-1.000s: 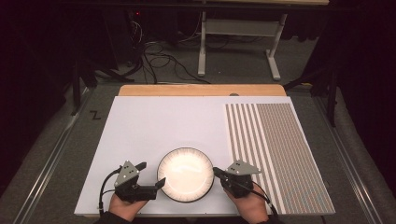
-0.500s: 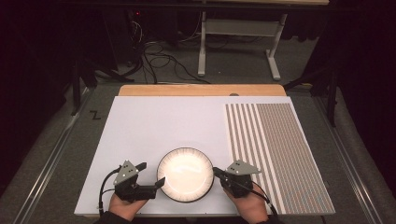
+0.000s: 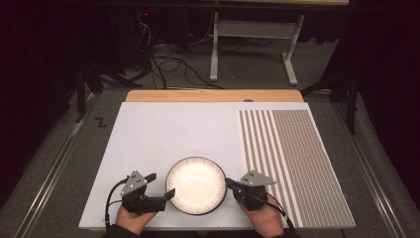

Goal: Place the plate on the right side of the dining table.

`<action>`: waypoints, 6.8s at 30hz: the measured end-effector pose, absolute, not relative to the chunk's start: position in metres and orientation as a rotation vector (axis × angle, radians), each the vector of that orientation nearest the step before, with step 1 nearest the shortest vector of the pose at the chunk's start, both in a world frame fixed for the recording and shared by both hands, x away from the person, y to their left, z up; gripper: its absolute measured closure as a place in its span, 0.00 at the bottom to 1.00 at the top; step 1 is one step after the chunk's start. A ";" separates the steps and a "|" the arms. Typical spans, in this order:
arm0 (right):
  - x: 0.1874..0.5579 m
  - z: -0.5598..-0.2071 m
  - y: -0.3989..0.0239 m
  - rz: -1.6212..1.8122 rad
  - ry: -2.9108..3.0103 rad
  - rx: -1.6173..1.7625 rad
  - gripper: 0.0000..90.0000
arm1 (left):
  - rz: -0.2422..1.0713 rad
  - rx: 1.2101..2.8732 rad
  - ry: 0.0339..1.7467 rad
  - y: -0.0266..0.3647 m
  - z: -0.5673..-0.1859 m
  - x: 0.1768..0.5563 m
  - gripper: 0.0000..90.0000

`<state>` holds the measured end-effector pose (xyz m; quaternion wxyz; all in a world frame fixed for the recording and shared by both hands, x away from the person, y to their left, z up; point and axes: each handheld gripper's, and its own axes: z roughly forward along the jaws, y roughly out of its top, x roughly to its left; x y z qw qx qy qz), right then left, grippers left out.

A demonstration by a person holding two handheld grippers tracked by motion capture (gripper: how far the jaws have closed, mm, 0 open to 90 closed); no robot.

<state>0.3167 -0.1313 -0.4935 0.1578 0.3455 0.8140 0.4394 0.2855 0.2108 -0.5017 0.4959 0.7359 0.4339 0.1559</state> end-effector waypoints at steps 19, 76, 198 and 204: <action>0.316 -0.496 -0.126 1.249 2.347 0.965 1.00 | 0.324 1.775 1.062 0.212 -0.504 0.287 0.16; 0.312 -0.506 -0.102 1.220 2.427 0.900 1.00 | 0.180 1.766 1.066 0.217 -0.506 0.289 0.32; 0.288 -0.457 -0.201 1.378 2.158 0.986 0.00 | 0.395 1.746 1.057 0.201 -0.488 0.279 0.79; 0.286 -0.455 -0.198 1.405 2.158 0.962 0.01 | 0.403 1.744 1.043 0.200 -0.486 0.278 0.79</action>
